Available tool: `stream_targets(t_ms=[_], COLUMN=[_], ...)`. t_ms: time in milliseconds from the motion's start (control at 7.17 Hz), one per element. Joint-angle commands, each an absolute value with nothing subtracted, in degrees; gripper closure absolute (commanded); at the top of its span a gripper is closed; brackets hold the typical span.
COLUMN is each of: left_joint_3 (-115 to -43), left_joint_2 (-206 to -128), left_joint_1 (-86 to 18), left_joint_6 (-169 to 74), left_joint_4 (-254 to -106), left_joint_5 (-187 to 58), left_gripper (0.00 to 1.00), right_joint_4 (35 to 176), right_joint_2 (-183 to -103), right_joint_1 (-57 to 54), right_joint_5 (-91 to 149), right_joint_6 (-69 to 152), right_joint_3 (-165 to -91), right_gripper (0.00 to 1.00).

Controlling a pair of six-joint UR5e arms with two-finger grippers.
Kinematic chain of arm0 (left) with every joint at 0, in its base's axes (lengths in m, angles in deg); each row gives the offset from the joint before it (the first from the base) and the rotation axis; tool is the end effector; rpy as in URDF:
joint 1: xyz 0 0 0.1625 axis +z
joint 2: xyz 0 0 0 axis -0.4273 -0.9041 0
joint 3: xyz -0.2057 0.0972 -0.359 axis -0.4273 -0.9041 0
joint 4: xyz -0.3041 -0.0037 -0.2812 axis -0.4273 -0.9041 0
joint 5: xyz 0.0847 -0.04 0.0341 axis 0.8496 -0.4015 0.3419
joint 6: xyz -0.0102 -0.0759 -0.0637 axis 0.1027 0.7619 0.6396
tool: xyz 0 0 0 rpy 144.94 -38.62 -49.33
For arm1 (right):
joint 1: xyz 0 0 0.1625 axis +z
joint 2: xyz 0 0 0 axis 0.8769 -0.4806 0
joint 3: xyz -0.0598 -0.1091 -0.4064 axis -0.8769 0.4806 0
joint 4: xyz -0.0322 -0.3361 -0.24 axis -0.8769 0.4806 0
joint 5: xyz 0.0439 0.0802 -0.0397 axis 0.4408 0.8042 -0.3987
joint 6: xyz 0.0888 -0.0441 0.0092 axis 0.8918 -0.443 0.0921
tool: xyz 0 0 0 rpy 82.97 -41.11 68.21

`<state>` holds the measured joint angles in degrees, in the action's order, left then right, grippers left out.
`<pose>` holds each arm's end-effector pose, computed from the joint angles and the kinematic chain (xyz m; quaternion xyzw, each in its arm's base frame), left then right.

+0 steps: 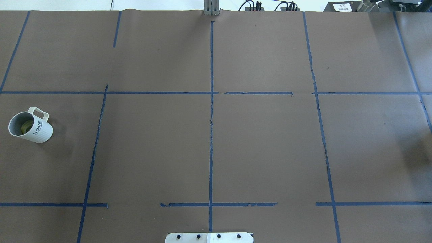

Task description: Left arm hands cup to right arm to dump lemon

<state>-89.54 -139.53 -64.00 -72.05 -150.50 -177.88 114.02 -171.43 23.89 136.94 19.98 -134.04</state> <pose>-0.0576 -0.4315 0.6322 0.0273 0.3816 0.0842 0.9201 0.0307 -0.4398 0.6464 0.0424 -0.3512 -0.0965 0.9304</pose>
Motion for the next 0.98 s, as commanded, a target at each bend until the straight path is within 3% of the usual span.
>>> stream_targets(t_ms=[0,419,837], left_joint_3=[-89.50,-90.82,-91.96], left_joint_2=[-139.56,-139.64,-146.75], left_joint_1=[-64.00,-64.00,-64.00], left_joint_6=[-72.05,-72.05,-71.53], left_joint_4=[-150.50,-150.50,-150.85], left_joint_5=[-177.89,-177.62,-177.80], left_gripper=[0.00,0.00,0.00], right_joint_4=[114.02,114.02,113.93], right_joint_2=[-171.42,-170.81,-170.81], right_joint_1=[23.89,23.89,23.89], right_joint_5=[136.90,137.07,136.90], right_joint_6=[19.97,20.06,21.19], right_joint_3=[-134.04,-134.48,-137.18], right_gripper=[0.00,0.00,0.00])
